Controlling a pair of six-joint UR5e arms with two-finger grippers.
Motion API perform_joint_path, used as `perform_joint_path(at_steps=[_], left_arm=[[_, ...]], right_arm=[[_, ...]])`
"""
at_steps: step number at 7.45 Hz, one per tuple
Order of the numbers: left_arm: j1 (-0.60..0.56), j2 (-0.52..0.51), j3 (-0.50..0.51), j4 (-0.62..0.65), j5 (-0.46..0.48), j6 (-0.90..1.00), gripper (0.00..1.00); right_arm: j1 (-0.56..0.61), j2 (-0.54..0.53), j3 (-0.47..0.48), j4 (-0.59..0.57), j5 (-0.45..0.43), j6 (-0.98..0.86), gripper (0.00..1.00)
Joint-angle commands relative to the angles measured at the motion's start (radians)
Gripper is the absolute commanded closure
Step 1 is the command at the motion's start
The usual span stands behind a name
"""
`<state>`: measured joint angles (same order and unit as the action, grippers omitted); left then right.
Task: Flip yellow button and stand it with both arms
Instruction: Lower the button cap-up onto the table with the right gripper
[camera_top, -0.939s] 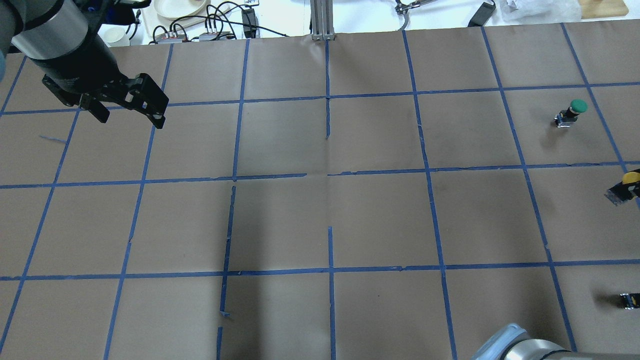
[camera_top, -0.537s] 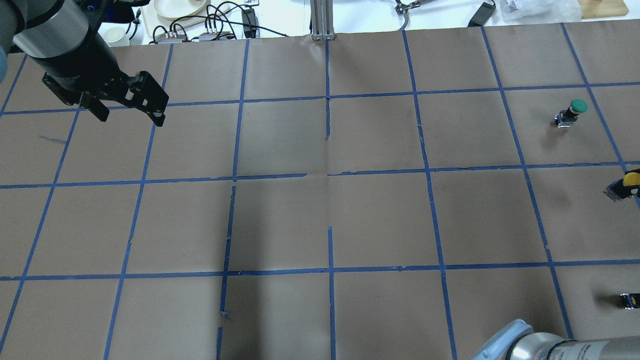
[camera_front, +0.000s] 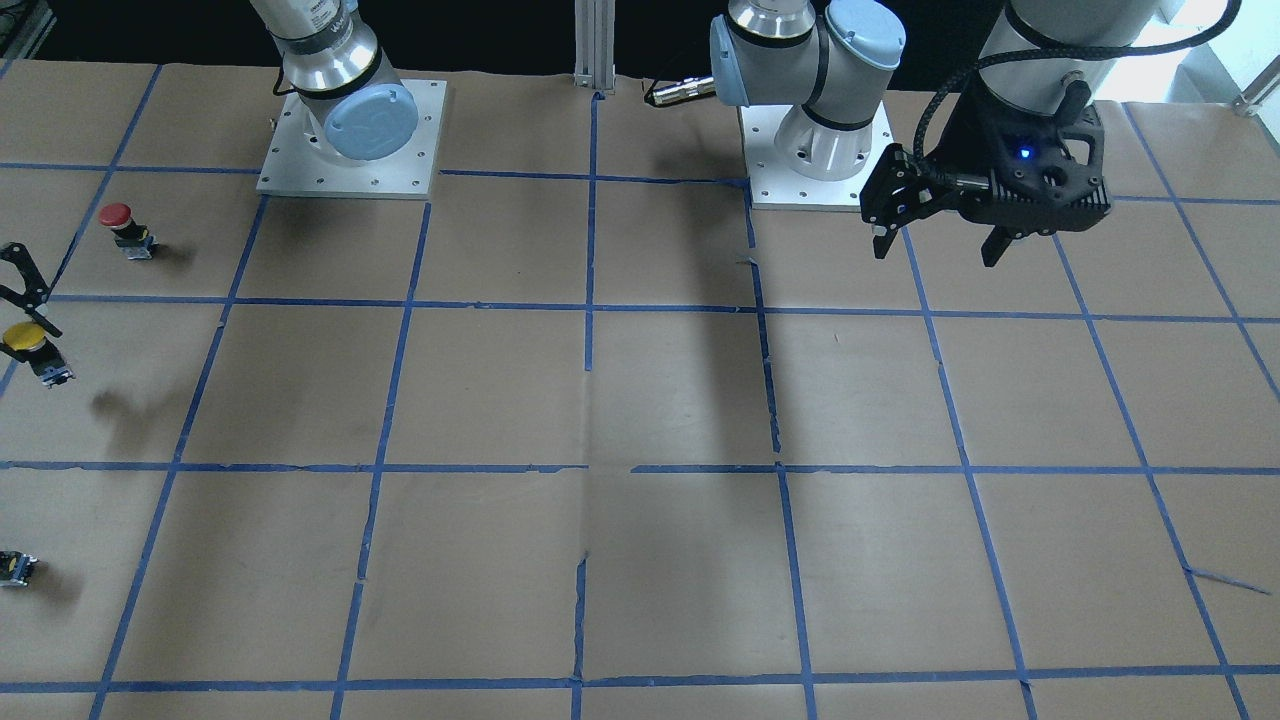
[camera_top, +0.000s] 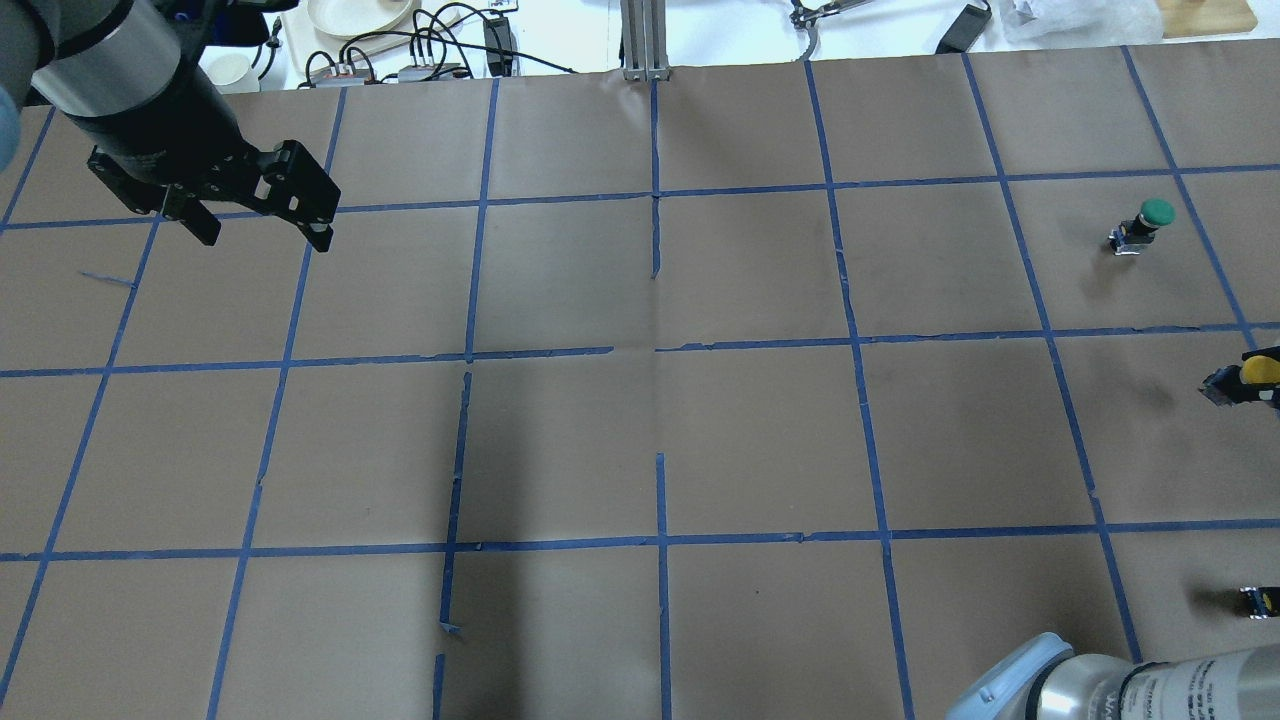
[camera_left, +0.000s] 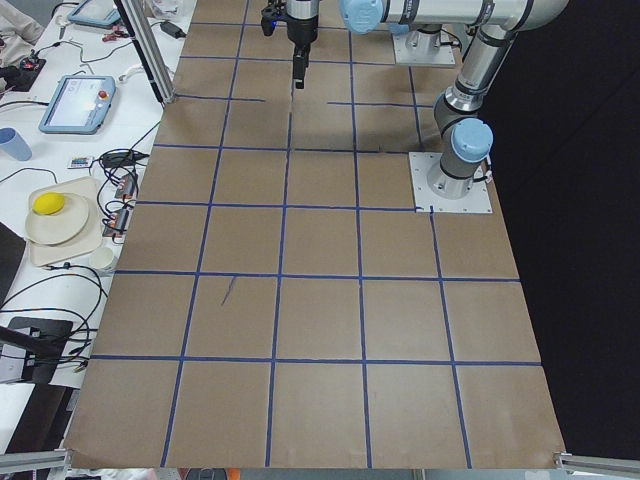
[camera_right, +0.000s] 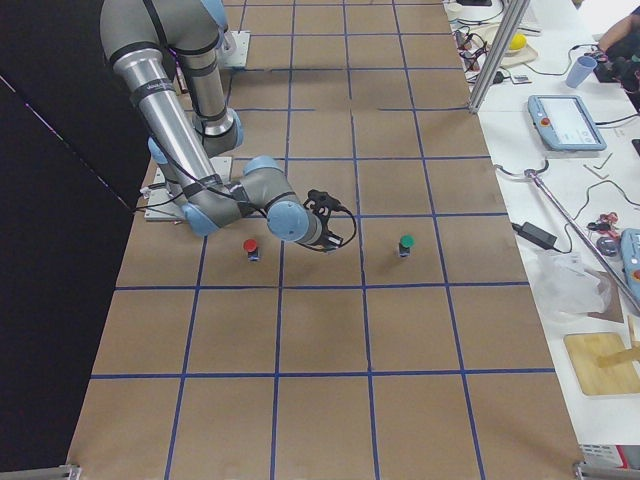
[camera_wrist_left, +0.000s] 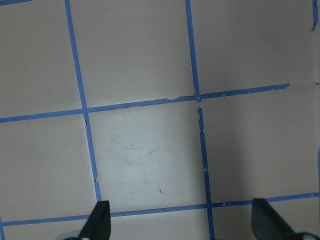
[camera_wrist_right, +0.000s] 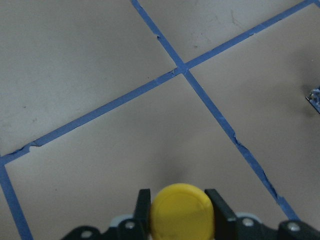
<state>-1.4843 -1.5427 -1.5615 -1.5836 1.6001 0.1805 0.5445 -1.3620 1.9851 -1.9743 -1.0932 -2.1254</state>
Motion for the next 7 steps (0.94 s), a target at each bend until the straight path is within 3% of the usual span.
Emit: perform_joint_path(at_steps=[1,3,4,7], left_arm=[[-0.022,-0.003,-0.002,-0.001,-0.014,-0.018,0.01],[-0.066,-0.005,0.003,0.005,-0.014,-0.016,0.01],[-0.089,0.0,0.023,0.043,-0.058,-0.027,0.01],[-0.064,0.003,0.04,-0.037,-0.003,-0.027,0.01]], right_arm=[[-0.003,0.055,-0.041,0.012,0.038,-0.104,0.96],[0.0,0.055,-0.035,0.116,0.044,-0.186,0.95],[0.0,0.058,-0.04,0.117,0.042,-0.195,0.95],[0.0,0.092,-0.048,0.104,0.03,-0.217,0.94]])
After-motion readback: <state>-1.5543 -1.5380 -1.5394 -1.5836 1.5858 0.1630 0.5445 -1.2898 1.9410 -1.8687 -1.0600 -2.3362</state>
